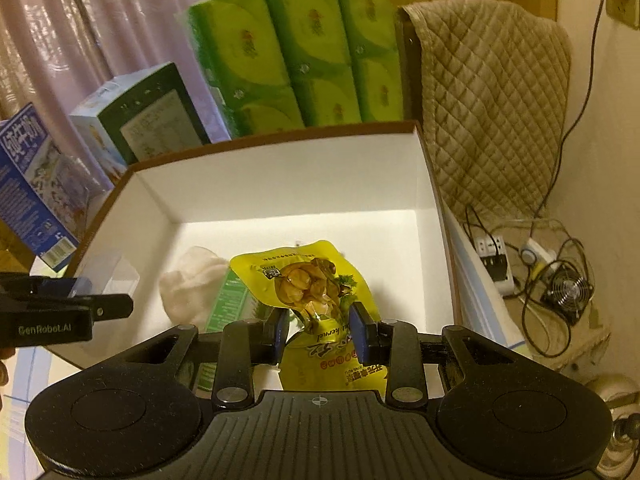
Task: Organize objects
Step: 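Lift and carry the tray and the yellow packet over the brown box, then open the left tool to drop the tray while the right tool releases the yellow packet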
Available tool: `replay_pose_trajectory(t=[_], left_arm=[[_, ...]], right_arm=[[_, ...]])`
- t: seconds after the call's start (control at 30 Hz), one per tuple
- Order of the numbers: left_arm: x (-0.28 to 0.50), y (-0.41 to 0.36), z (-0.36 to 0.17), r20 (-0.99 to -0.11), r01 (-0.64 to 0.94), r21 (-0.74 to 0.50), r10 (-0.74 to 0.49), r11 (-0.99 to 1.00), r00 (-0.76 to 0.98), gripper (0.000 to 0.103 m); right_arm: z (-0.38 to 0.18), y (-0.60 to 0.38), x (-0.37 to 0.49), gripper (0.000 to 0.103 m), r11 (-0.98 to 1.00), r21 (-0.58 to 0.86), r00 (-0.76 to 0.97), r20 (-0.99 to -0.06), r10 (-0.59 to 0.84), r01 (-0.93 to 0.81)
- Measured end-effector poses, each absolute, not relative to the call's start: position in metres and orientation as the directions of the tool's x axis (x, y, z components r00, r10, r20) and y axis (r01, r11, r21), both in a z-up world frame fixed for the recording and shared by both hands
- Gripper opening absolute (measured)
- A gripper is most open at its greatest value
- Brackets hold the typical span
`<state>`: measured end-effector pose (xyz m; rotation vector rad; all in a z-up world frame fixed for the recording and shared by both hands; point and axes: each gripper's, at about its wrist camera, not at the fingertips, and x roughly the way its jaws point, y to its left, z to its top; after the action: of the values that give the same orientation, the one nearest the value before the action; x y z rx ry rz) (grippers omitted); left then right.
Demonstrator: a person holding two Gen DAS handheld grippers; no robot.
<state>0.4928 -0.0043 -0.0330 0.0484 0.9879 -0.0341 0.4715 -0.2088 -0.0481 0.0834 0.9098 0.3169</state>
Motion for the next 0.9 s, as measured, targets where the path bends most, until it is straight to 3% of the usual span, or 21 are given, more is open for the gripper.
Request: replay_pose_trajectory(t=[0.73, 0.8, 0.9], left_arm=[[0.501, -0.003, -0.062, -0.876, 0.058, 0.040, 0.007, 0.997, 0.481, 0.057], [0.501, -0.004, -0.062, -0.877, 0.063, 0.037, 0.003, 0.997, 0.480, 0.060], [0.501, -0.005, -0.061, -0.873, 0.073, 0.040, -0.001, 0.997, 0.487, 0.074]], right_arm=[[-0.058, -0.208, 0.477, 0.029, 0.960, 0.181, 0.552, -0.788, 0.271, -0.213], [-0.058, -0.208, 0.478, 0.029, 0.961, 0.181, 0.552, -0.789, 0.270, -0.211], [-0.057, -0.209, 0.478, 0.029, 0.960, 0.181, 0.551, -0.789, 0.270, -0.211]])
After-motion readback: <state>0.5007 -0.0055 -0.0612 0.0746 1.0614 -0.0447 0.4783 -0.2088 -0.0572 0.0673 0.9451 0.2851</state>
